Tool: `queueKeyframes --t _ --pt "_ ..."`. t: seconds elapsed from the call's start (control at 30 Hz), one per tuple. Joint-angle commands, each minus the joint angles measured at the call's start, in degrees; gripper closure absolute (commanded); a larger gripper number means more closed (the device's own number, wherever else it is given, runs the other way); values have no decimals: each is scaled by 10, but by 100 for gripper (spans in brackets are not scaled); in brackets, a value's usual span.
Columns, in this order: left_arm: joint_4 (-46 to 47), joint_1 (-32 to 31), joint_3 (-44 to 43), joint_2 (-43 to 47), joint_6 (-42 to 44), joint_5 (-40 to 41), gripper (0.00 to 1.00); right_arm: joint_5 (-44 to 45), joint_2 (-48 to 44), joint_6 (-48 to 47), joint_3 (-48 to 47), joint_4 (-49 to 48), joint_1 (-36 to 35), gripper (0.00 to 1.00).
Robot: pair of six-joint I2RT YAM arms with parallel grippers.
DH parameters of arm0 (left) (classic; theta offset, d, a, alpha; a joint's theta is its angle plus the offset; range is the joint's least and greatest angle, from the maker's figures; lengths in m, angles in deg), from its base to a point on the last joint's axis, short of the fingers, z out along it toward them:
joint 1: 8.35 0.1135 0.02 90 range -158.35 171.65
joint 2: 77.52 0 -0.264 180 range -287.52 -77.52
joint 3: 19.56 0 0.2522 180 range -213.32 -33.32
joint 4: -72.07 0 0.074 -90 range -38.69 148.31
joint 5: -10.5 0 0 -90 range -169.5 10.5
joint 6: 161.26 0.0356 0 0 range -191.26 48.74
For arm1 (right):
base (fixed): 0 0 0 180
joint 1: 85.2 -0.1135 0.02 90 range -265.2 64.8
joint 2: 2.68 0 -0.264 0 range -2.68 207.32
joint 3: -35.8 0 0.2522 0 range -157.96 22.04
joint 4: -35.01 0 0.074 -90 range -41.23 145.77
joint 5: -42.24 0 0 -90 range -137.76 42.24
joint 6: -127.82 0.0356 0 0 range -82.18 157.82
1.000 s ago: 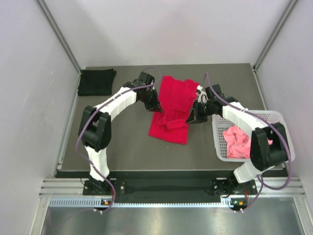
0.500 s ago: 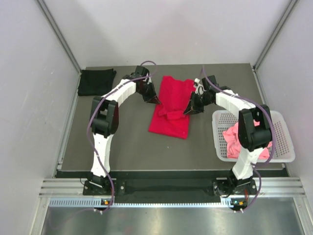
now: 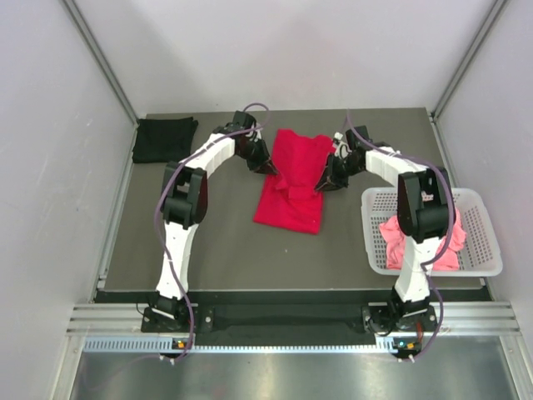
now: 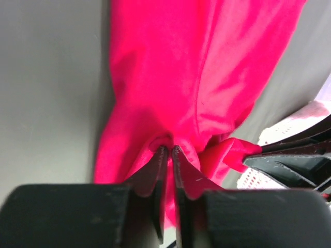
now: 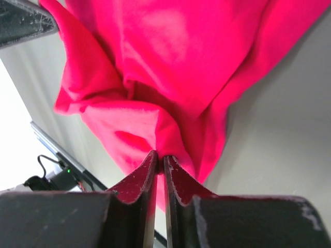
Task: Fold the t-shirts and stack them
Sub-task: Fold the tshirt
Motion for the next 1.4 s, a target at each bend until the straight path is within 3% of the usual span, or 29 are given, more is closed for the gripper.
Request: queueKeyframes --t 0.0,0.17,0.23,0.33,0.47,0.6,0.73,0.87,1.03,1.37 --pt "16 8 -42 -19 6 -7 85 -10 24 -13 -44 -7 19 90" --pt "-49 13 -104 -15 57 95 74 11 68 -16 -116 21 41 81" --pt "-62 19 -108 10 80 141 71 23 86 -32 -148 44 42 74" --pt "-82 23 -96 50 107 175 69 54 98 -64 -214 119 42 73" --pt "-75 22 20 130 122 200 69 166 46 -96 -212 172 20 69" --pt "-42 22 156 220 118 197 70 214 -20 -95 -162 179 -48 64" --pt "-20 22 263 300 97 185 71 250 -70 12 -101 117 -128 63" --pt "5 21 359 350 77 168 72 286 -58 99 -76 95 -198 62" --pt "29 18 417 394 54 140 72 319 -36 158 -61 62 -225 57" --pt "40 18 463 424 56 134 73 390 44 150 -120 48 -226 55"
